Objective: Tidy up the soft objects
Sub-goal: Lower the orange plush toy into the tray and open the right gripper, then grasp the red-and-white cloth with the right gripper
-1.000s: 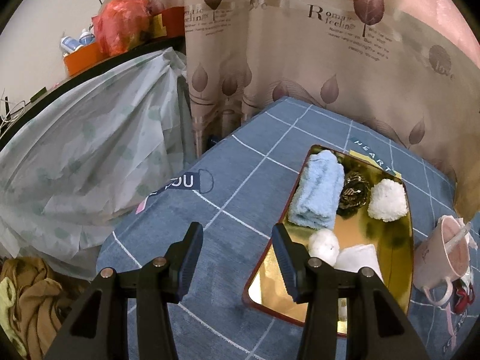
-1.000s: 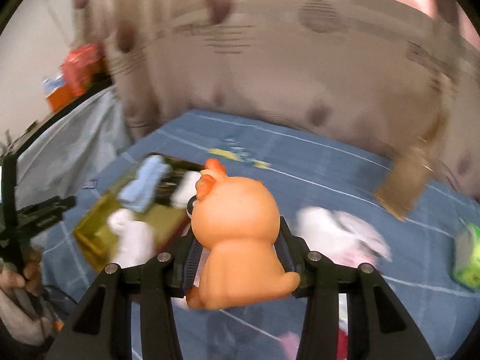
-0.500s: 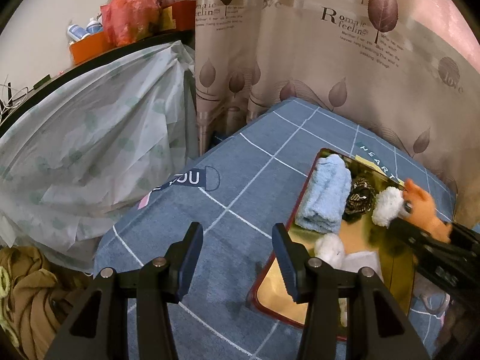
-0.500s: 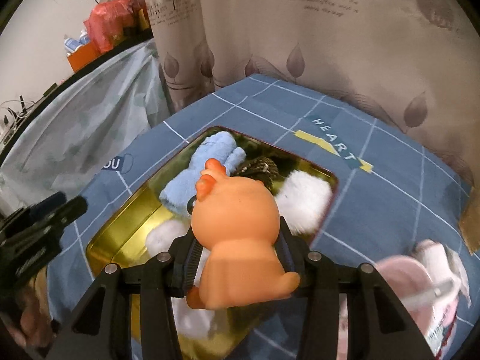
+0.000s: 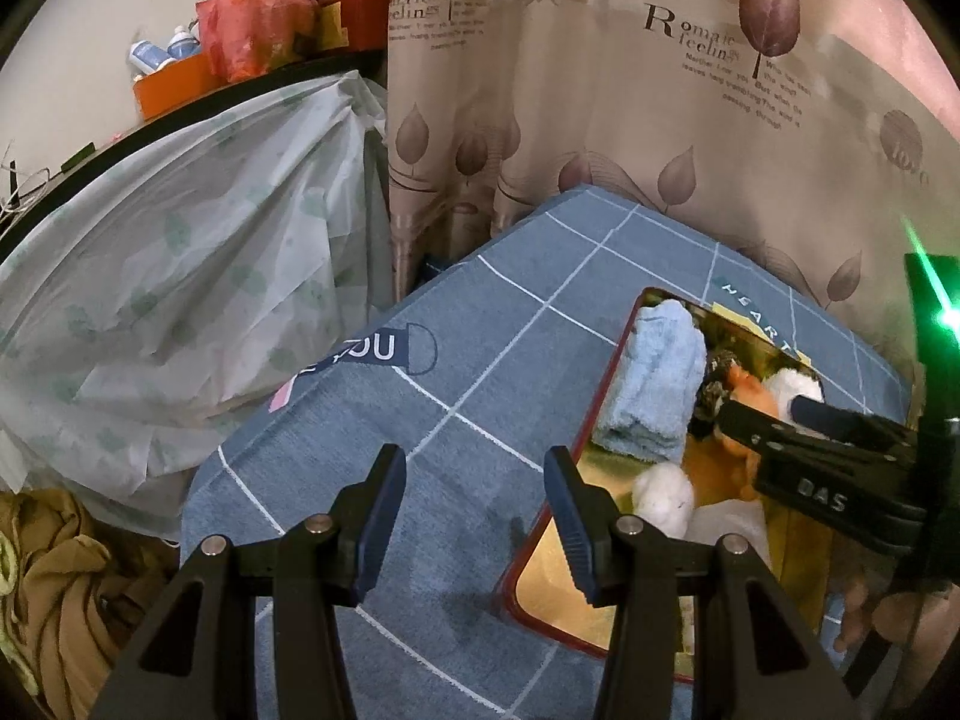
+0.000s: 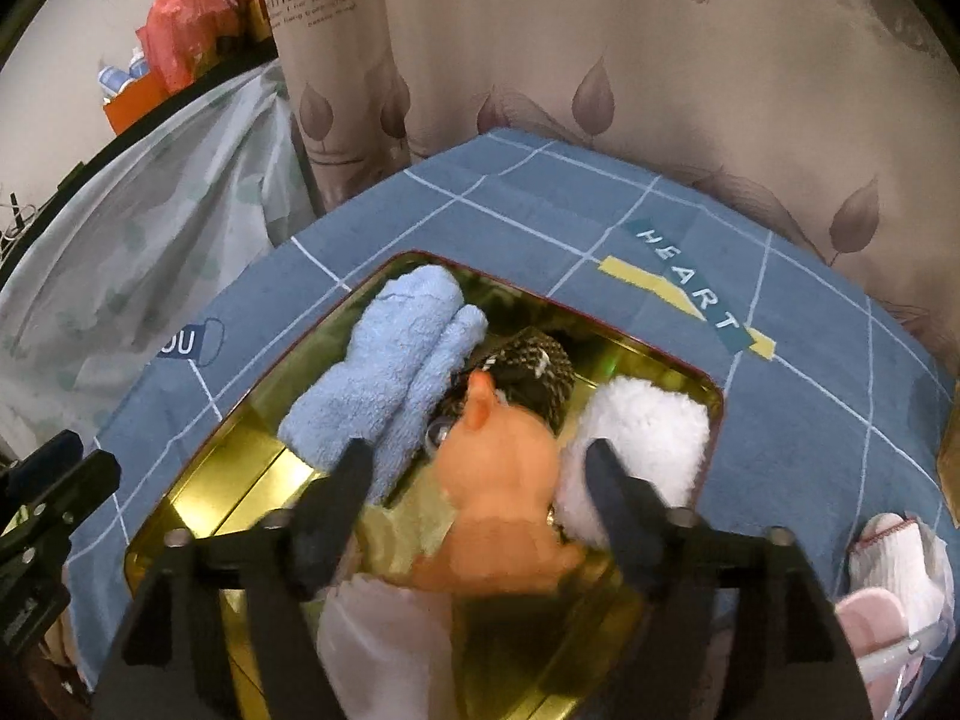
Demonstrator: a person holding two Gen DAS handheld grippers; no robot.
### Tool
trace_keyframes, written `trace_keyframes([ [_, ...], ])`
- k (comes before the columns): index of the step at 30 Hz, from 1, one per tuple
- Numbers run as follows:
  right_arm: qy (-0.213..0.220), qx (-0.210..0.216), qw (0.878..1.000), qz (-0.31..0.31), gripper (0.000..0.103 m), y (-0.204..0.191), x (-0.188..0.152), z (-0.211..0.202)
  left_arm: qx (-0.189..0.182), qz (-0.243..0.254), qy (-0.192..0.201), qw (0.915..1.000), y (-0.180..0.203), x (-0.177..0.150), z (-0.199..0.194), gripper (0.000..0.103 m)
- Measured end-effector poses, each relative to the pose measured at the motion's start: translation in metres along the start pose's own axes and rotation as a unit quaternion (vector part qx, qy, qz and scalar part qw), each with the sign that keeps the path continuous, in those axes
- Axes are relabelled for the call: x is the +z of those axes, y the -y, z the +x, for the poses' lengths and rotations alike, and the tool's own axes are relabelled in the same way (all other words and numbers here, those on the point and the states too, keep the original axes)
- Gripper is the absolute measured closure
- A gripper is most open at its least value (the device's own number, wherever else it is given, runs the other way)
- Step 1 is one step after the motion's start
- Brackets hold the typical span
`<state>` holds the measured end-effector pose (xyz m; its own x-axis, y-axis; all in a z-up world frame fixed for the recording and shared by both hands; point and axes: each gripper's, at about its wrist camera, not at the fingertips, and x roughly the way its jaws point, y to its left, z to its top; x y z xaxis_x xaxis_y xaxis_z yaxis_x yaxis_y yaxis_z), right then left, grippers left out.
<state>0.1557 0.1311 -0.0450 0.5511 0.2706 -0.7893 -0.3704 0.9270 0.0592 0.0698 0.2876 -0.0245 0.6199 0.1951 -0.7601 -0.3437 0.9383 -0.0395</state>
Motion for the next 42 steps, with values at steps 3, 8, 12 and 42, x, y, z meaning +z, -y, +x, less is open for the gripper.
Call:
trace_keyframes([
  [3,0.015,-0.005,1.0,-0.008,0.029,0.0,-0.007,-0.019,0.002,0.003,0.003,1.0,0.001,-0.001,-0.001,0.054],
  [8,0.045,0.005,0.999,-0.009,0.028,0.007,-0.032,-0.063,0.004,0.007,0.004,1.0,0.003,-0.002,0.0,0.054],
  [12,0.056,-0.004,0.998,0.006,0.028,0.028,-0.063,-0.097,0.008,0.015,0.006,0.9998,0.006,-0.003,-0.002,0.054],
  [42,-0.009,-0.156,0.979,0.128,0.014,0.194,-0.169,-0.09,-0.019,0.11,0.034,0.9931,0.059,-0.019,-0.027,0.054],
])
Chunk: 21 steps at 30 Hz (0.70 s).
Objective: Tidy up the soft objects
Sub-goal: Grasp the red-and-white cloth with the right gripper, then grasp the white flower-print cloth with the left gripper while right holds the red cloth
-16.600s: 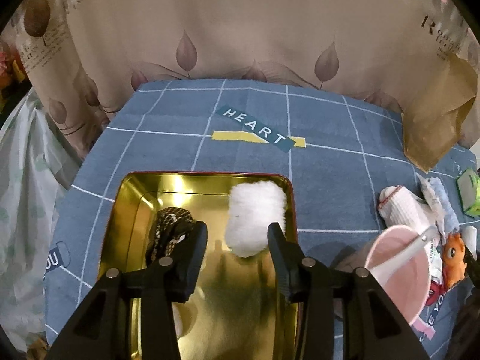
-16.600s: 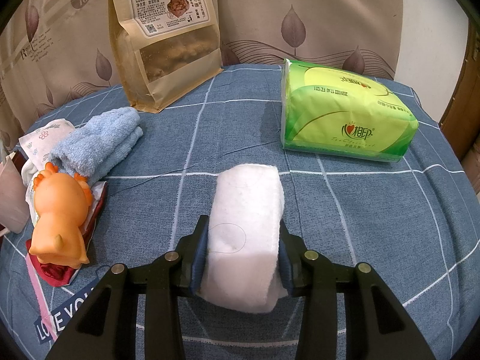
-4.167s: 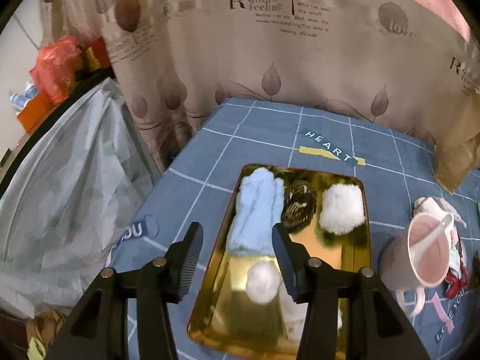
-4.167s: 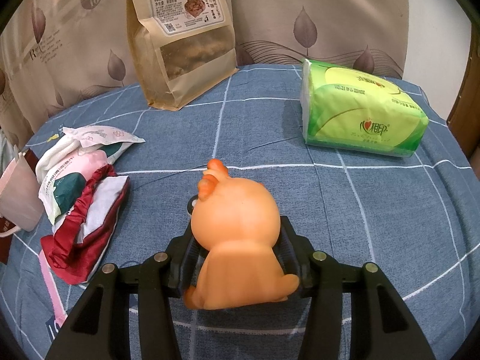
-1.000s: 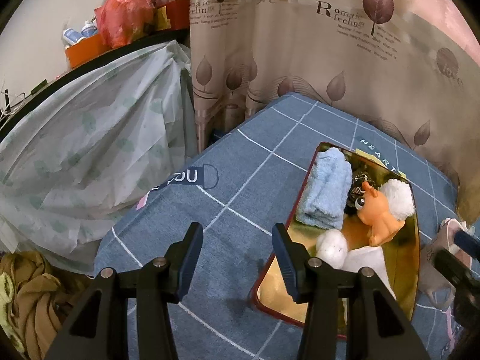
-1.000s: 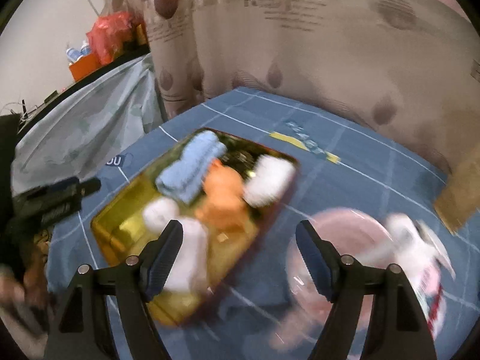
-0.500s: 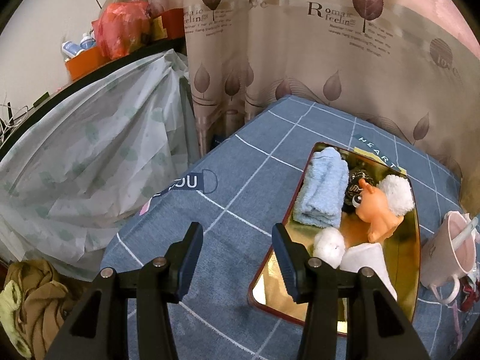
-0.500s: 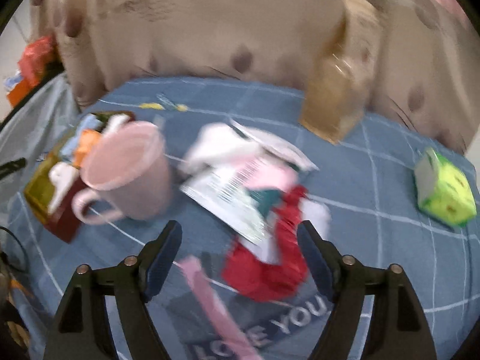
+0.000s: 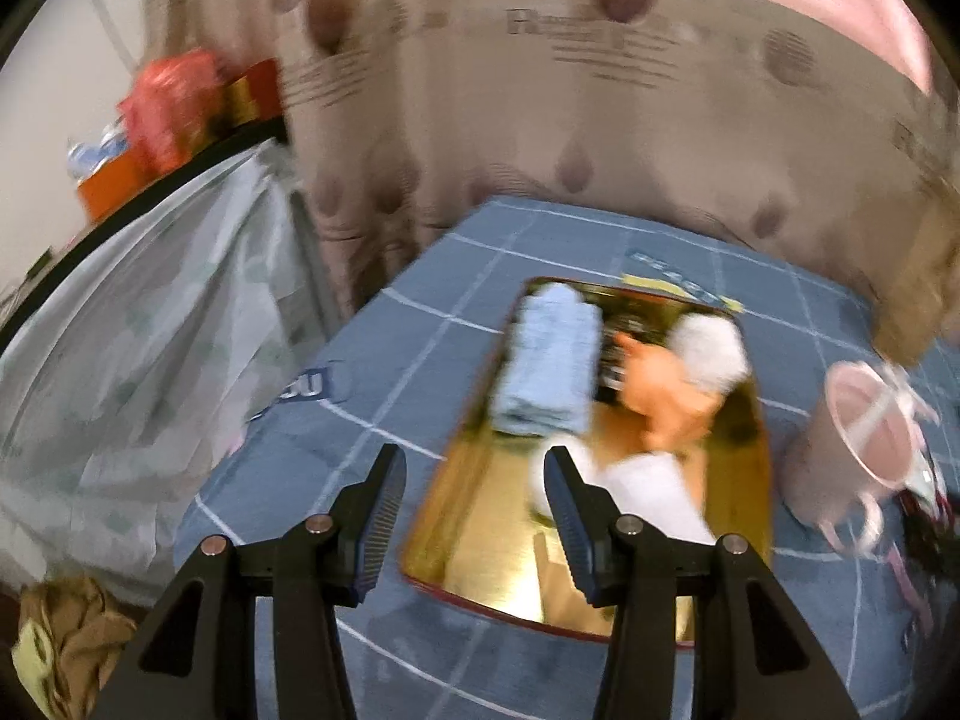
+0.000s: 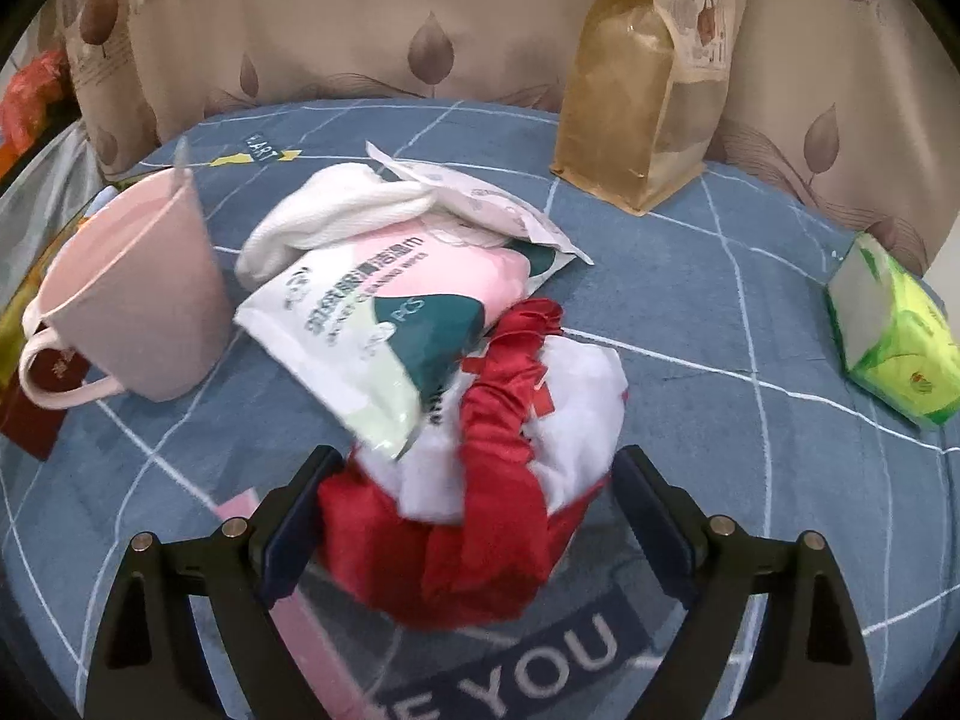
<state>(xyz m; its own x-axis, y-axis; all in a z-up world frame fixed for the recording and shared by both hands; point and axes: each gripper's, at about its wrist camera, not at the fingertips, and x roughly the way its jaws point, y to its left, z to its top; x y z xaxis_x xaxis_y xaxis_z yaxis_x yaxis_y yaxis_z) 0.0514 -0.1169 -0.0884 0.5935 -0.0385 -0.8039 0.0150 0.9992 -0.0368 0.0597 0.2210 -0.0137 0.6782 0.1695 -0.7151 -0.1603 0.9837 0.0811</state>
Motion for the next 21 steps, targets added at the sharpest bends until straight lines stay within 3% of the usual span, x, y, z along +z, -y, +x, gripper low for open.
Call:
trace_keyframes([
  [2,0.005,-0.001,1.0,0.001,0.016,0.003,0.001,0.003,-0.013,0.026,0.0,0.9996,0.018,-0.003,-0.005,0.054],
  [9,0.018,-0.002,1.0,0.018,0.059,0.018,0.001,0.0,-0.085,0.085,-0.005,0.9927,0.081,-0.012,-0.022,0.054],
  [11,0.02,-0.009,1.0,0.022,0.066,0.024,-0.001,-0.002,-0.103,0.093,-0.005,0.9903,0.096,-0.011,-0.027,0.054],
  [17,0.018,-0.034,0.998,0.044,0.073,0.057,-0.009,-0.009,-0.164,0.131,0.001,0.9776,0.153,-0.009,-0.047,0.054],
  [21,0.015,-0.062,0.995,0.076,0.074,0.09,-0.013,-0.014,-0.205,0.15,-0.005,0.9672,0.187,-0.008,-0.057,0.047],
])
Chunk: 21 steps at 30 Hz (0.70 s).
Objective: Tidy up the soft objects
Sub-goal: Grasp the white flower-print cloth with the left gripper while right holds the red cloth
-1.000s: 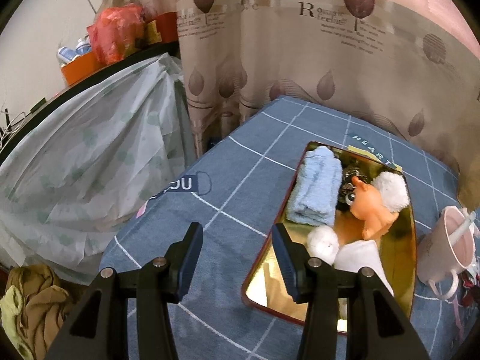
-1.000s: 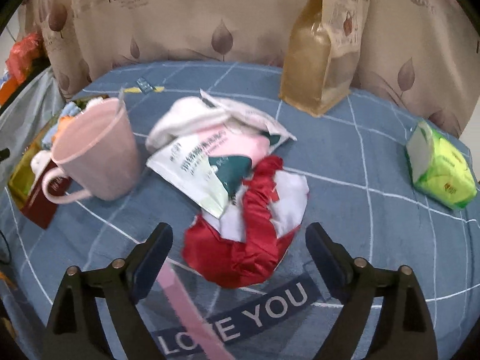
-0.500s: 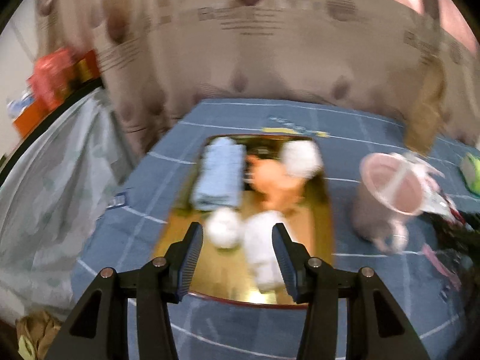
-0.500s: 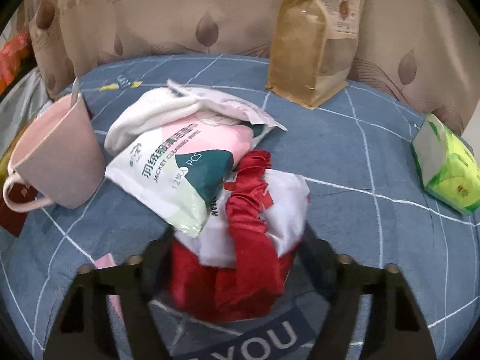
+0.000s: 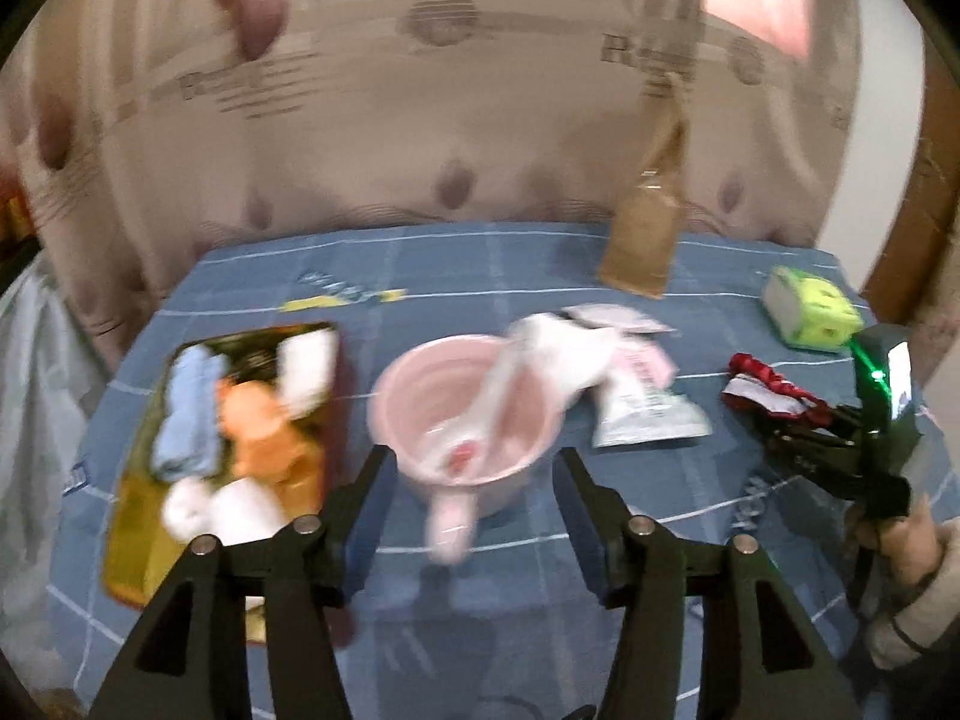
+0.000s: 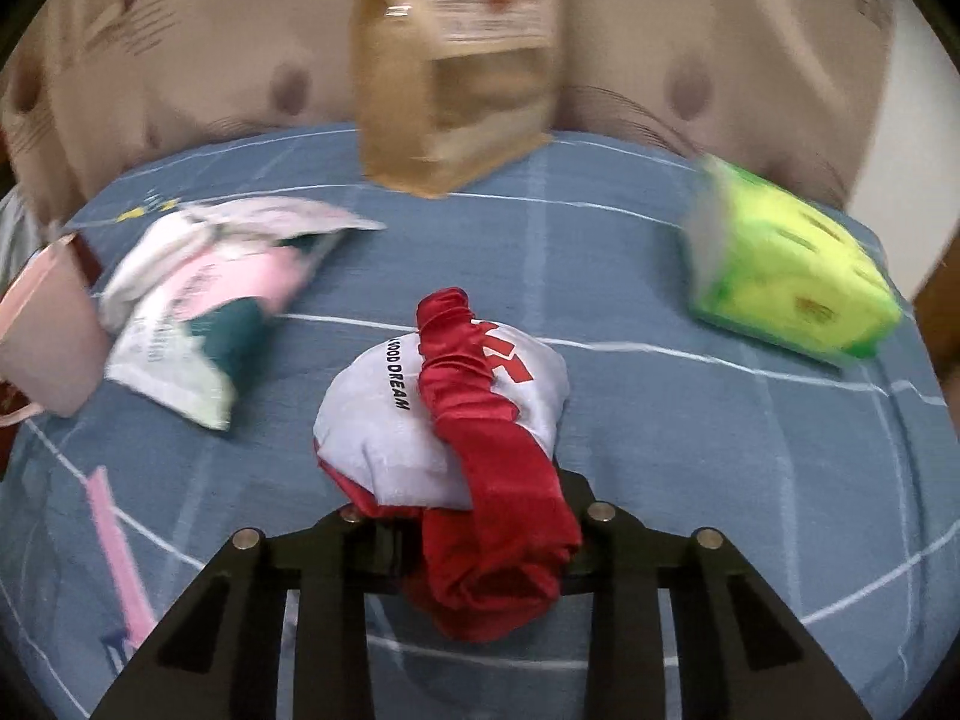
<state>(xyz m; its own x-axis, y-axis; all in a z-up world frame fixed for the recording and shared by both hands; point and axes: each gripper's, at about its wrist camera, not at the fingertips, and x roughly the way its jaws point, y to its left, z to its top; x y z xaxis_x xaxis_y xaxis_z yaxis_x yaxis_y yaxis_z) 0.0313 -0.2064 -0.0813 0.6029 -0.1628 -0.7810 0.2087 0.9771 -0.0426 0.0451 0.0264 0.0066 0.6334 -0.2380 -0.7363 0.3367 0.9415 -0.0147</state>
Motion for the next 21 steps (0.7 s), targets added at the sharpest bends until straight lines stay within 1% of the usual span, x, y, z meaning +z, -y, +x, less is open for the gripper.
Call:
trace_keyframes([
  [2,0.0,-0.017,1.0,0.022,0.074,0.021,0.001,0.001,-0.015,0.008,-0.003,0.9999,0.014,0.006,0.004,0.047],
  [6,0.008,-0.023,0.998,0.056,0.074,0.047,-0.001,0.002,-0.038,0.032,-0.013,0.9987,0.04,0.02,0.012,0.047],
  [9,0.012,-0.023,0.998,0.055,0.073,0.043,-0.002,0.003,-0.065,0.033,-0.025,0.997,0.056,0.038,0.021,0.043],
  [11,0.012,-0.027,0.998,0.05,0.073,0.04,0.0,0.005,-0.083,0.018,-0.044,0.9954,0.062,0.053,0.032,0.043],
  [14,0.012,-0.019,0.998,0.057,0.072,0.036,0.002,0.006,-0.105,-0.002,-0.063,0.9925,0.068,0.072,0.047,0.043],
  [18,0.013,-0.011,0.998,0.059,0.069,0.036,0.004,0.007,-0.107,-0.013,-0.091,0.99,0.08,0.095,0.074,0.043],
  [21,0.013,-0.009,0.998,0.058,0.068,0.037,0.003,0.007,-0.104,-0.009,-0.112,0.9882,0.088,0.107,0.096,0.043],
])
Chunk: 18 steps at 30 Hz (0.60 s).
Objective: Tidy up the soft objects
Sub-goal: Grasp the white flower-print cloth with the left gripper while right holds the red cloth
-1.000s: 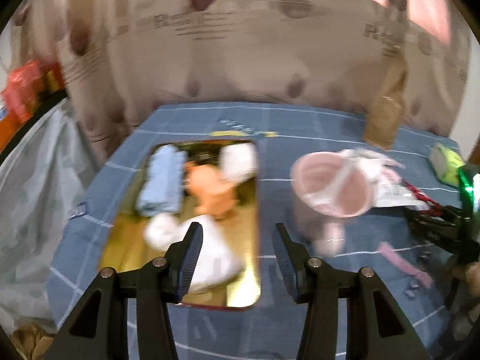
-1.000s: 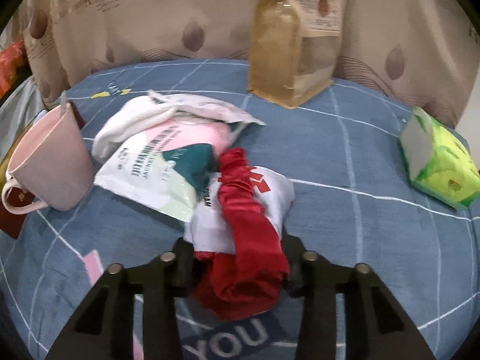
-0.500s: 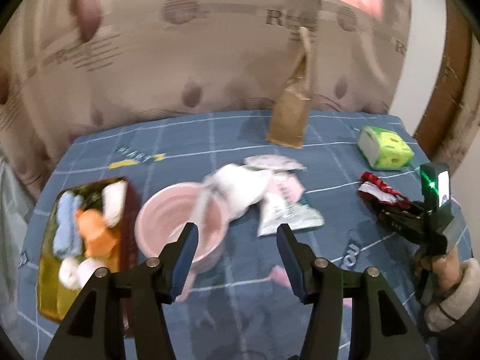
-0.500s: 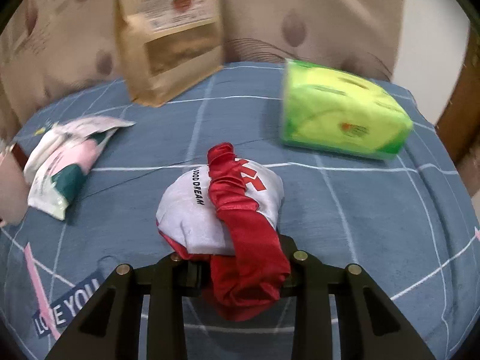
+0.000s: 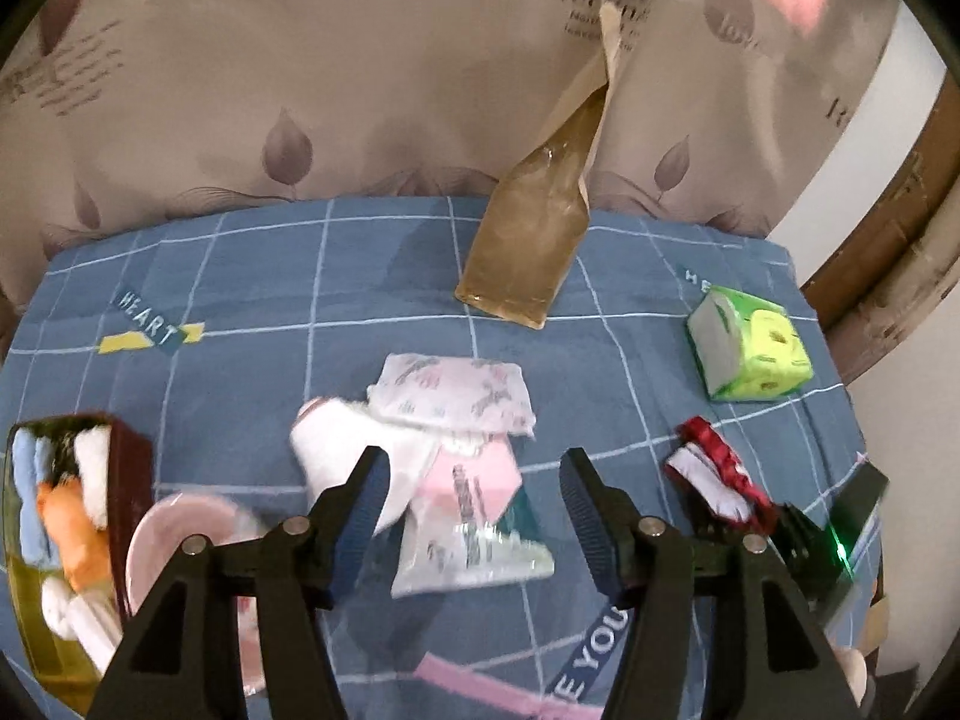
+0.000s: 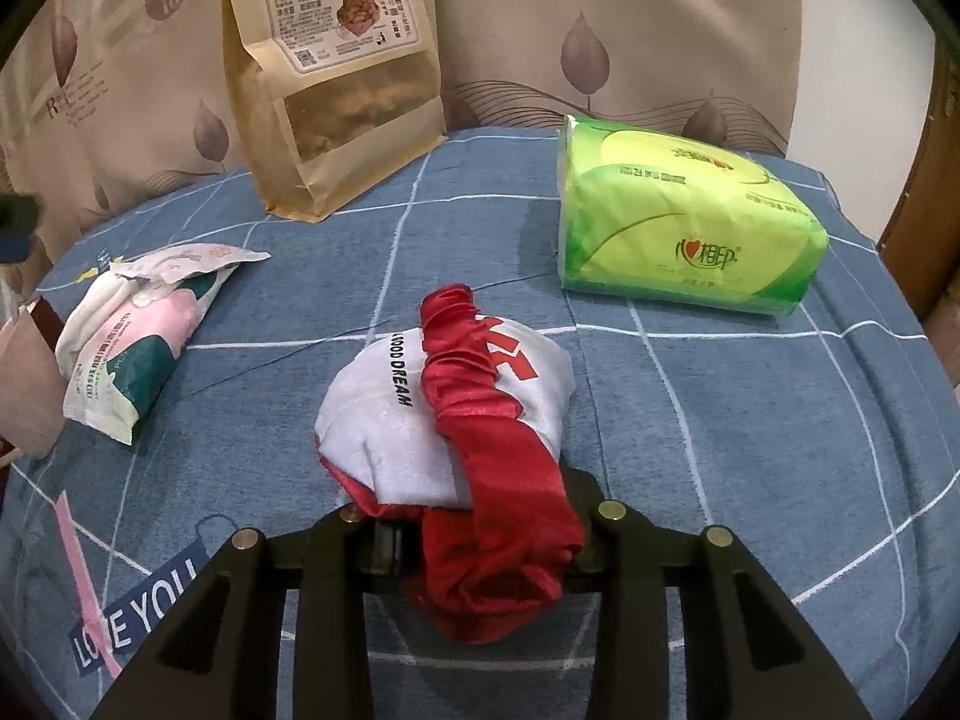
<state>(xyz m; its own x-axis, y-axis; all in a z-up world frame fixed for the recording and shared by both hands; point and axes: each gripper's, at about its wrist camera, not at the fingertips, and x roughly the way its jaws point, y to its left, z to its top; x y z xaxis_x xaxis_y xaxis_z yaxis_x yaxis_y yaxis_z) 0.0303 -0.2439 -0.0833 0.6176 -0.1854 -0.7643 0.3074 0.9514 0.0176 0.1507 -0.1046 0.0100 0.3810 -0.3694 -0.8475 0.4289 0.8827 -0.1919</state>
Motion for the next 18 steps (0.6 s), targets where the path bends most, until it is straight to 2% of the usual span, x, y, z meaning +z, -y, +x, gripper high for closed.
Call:
trace_keyframes([
  [8,0.0,0.009,1.0,0.003,0.064,0.002,0.001,0.001,0.027,0.014,-0.049,0.9983,0.011,0.038,0.058,0.043],
  [18,0.0,0.018,1.0,0.006,0.06,-0.001,0.001,0.002,0.08,0.027,-0.095,0.9918,0.014,0.047,0.119,0.043],
])
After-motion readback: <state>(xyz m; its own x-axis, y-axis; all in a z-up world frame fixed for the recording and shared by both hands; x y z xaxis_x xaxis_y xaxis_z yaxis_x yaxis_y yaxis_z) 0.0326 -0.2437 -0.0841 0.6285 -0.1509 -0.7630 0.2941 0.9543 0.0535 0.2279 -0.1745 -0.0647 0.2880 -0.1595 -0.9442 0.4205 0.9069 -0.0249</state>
